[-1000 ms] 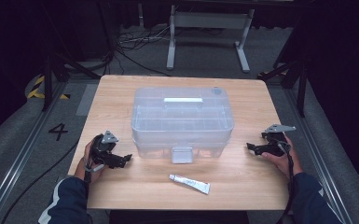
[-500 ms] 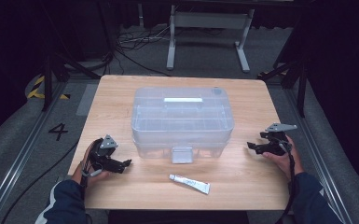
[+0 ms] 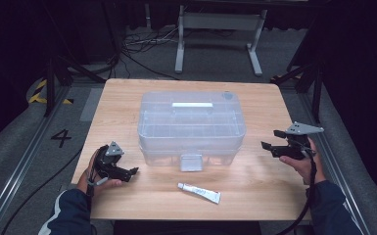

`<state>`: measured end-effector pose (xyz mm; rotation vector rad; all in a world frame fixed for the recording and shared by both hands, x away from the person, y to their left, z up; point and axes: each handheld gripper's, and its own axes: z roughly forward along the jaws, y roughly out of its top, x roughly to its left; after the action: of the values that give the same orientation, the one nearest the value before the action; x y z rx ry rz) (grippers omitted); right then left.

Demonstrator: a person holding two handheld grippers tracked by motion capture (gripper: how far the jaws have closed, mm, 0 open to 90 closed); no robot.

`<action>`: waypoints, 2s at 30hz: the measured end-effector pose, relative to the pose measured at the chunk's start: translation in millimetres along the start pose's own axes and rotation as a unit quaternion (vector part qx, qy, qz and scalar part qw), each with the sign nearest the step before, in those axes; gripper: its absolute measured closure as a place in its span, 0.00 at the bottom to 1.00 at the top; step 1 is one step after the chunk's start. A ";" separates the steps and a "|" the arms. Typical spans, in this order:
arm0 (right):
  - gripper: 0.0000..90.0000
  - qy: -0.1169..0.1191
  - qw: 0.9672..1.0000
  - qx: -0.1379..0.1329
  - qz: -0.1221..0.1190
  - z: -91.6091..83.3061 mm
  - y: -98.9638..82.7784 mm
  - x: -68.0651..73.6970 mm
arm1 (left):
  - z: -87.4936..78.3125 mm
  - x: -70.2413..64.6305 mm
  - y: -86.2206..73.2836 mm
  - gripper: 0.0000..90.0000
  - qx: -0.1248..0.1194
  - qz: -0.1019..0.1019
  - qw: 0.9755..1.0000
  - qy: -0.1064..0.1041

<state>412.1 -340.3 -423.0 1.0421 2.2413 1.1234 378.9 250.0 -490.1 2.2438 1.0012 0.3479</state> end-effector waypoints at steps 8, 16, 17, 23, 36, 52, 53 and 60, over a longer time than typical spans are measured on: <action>0.32 0.005 0.999 -0.032 -0.030 -14.6 24.3 9.8 | -0.1 -0.3 0.0 0.00 0.000 -0.001 1.000 0.001; 0.32 0.012 0.998 -0.042 -0.047 -19.8 42.0 14.8 | -0.1 -0.4 0.0 0.00 0.000 -0.002 1.000 0.001; 0.32 0.012 0.998 -0.043 -0.049 -20.1 44.1 15.1 | -0.1 -0.3 0.0 0.00 0.000 -0.001 1.000 0.001; 0.32 0.018 0.997 -0.051 -0.057 -22.8 57.5 15.6 | -0.1 -0.3 0.0 0.00 0.000 -0.001 1.000 0.001; 0.31 0.034 0.994 -0.068 -0.077 -26.7 84.0 22.5 | -0.1 -0.3 0.0 0.00 0.000 -0.001 1.000 0.001; 0.36 0.055 0.990 -0.069 -0.108 -15.0 120.3 41.5 | -0.1 -0.3 0.0 0.00 0.000 -0.001 1.000 0.001; 0.36 0.058 0.990 -0.069 -0.111 -13.5 122.7 43.5 | -0.1 -0.3 0.0 0.00 0.000 -0.001 1.000 0.001; 0.41 0.076 0.986 -0.070 -0.128 -4.9 133.0 56.0 | -0.3 -1.7 1.9 0.01 0.007 -0.008 1.000 0.006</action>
<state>431.4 -247.1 -314.4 0.6097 2.2923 1.2594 378.7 247.9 -488.6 2.2472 1.0294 0.3486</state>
